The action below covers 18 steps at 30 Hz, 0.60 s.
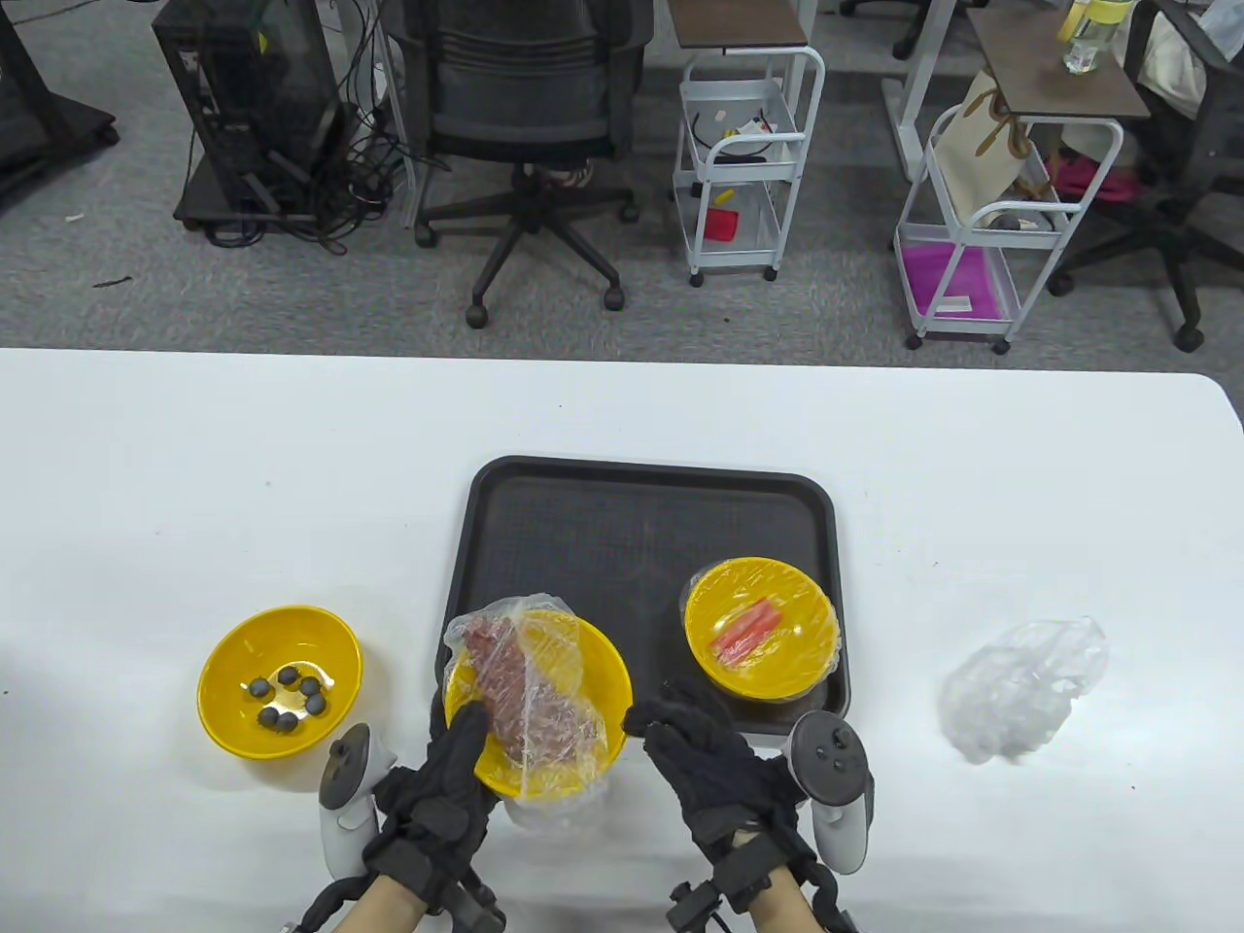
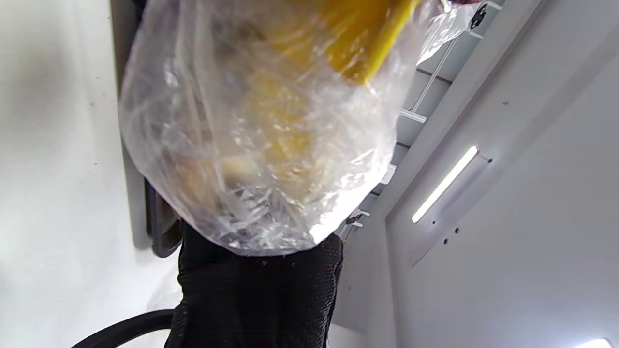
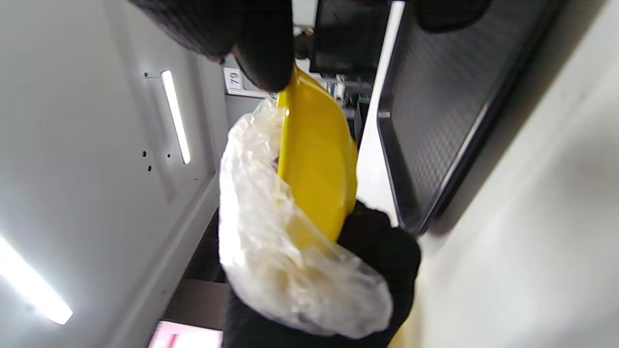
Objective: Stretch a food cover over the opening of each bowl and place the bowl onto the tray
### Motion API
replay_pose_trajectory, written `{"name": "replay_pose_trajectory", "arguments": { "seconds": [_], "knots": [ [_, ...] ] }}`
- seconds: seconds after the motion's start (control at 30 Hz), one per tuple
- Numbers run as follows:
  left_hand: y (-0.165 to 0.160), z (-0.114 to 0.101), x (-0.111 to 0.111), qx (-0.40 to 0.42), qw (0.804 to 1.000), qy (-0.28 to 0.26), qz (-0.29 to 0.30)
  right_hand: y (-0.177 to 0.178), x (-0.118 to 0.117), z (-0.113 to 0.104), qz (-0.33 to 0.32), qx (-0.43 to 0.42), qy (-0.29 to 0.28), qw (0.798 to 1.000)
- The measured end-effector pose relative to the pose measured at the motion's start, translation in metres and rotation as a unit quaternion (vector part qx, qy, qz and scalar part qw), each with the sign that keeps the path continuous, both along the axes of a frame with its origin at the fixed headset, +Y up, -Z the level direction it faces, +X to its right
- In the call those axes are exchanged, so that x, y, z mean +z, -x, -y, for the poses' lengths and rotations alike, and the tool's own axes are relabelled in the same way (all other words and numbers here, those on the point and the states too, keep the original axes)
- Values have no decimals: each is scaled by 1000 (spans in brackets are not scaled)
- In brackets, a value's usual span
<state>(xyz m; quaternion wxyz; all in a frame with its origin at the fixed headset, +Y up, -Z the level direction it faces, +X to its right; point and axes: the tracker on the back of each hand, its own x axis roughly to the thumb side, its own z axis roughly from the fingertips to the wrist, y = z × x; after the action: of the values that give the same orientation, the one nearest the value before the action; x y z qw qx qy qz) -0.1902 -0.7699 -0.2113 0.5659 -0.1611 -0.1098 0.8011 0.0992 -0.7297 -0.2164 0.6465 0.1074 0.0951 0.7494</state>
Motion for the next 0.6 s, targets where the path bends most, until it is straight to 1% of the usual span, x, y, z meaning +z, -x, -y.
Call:
{"name": "replay_pose_trajectory", "arguments": {
  "seconds": [0.07, 0.13, 0.2, 0.3, 0.33, 0.37, 0.4, 0.43, 0.5, 0.53, 0.57, 0.6],
  "knots": [
    [0, -1, 2, -11, 1000, -10, -16, 5, 3, -6, 11, 35, -31, 999],
    [-2, -4, 5, -29, 999, -13, -34, 10, 6, -10, 36, 82, -62, 994],
    [-5, -5, 7, -47, 998, -16, -47, 15, 8, -13, 51, 109, -83, 989],
    [-10, -3, 8, -63, 997, -13, -48, 23, 9, -12, 67, 150, -78, 983],
    [-14, -1, 9, -65, 997, -10, -35, 28, 7, -11, 60, 160, -69, 983],
    [-19, 0, 10, -52, 999, -9, -10, 33, 6, -7, 47, 167, -53, 983],
    [-24, -1, 11, -42, 999, -6, 10, 35, 4, -2, 44, 159, -39, 985],
    [-25, -1, 13, -52, 999, -5, 7, 31, 3, 2, 58, 137, -13, 989],
    [-24, -2, 12, -61, 998, -15, -13, 23, -1, 8, 52, 65, 19, 996],
    [-23, -1, 11, -61, 998, -9, -10, 18, -3, 12, 27, 0, 50, 998],
    [-22, -1, 11, -56, 998, -3, -8, 15, -4, 15, 8, -50, 69, 996],
    [-22, 1, 10, -49, 999, 5, -5, 13, -4, 18, -14, -111, 102, 988]
  ]
}}
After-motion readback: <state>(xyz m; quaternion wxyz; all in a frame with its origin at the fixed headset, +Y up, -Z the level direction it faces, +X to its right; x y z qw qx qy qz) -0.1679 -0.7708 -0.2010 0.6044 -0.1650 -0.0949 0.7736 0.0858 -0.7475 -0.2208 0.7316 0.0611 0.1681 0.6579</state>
